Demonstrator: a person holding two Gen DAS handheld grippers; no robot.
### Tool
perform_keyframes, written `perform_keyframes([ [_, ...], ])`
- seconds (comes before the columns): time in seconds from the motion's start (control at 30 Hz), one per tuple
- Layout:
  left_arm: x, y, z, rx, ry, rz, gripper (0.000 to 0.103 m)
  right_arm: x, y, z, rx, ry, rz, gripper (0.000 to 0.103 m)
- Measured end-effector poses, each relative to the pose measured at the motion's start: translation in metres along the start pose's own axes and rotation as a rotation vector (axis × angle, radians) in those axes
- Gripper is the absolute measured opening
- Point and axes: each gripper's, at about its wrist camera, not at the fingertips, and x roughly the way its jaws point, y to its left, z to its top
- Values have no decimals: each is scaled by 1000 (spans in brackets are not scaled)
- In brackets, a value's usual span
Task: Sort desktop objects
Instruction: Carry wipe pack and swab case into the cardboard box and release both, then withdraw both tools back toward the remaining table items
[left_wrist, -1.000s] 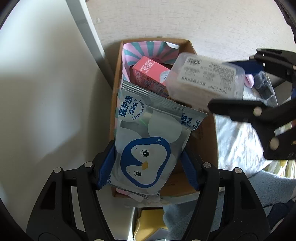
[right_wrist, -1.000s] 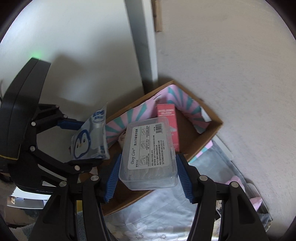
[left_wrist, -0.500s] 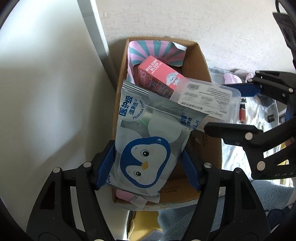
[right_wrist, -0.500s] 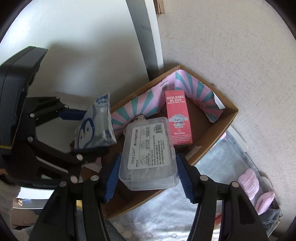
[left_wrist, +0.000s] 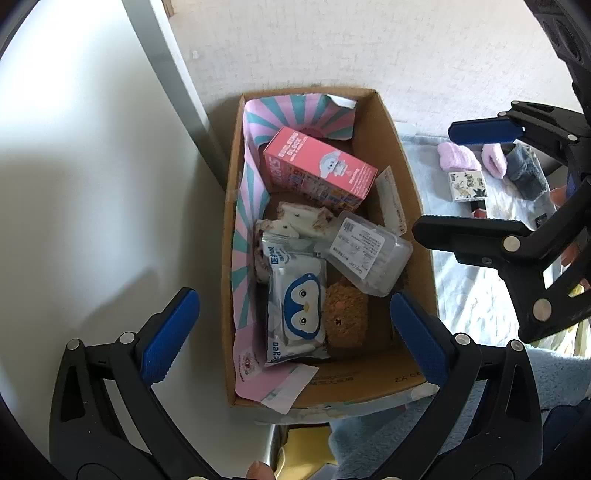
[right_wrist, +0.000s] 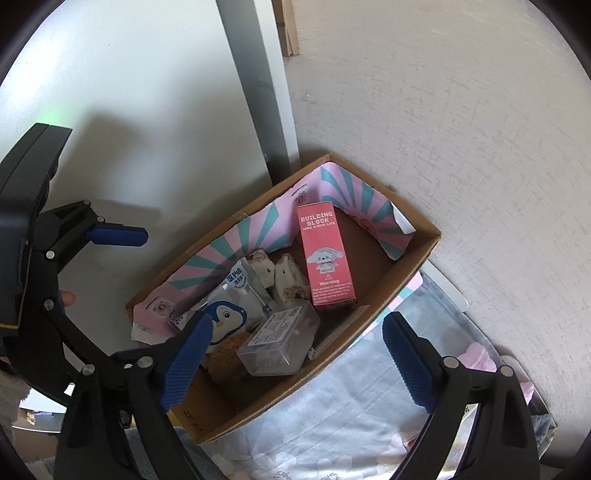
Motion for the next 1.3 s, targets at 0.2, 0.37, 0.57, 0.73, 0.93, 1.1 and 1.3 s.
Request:
perform_keyframes([
  [0.2,-7,-10,5,41,-12,10,103,-16,-8,-6,15,-23,-16,92],
  [0.37,-14,-17,13,44,-39,-12,103,-37,-26,-16,68,-52,-35,92],
  [0.57,-16,-33,30,47,-65,-64,103,-68,-56,-37,151,-80,-104,92],
  [0.73,-15,-57,41,95,-80,-62,103,-93,-82,-61,220,-85,-166,92],
  [0.93,-16,-85,56,143,-105,-116,103,-115,-110,-96,306,-104,-229,92],
  [1.1,-19,-115,66,199,-133,-132,103,-133,-130,-126,386,-99,-264,92],
  [1.3,-22,-159,75,287,-164,-168,103,-161,-146,-164,443,-101,-366,92],
])
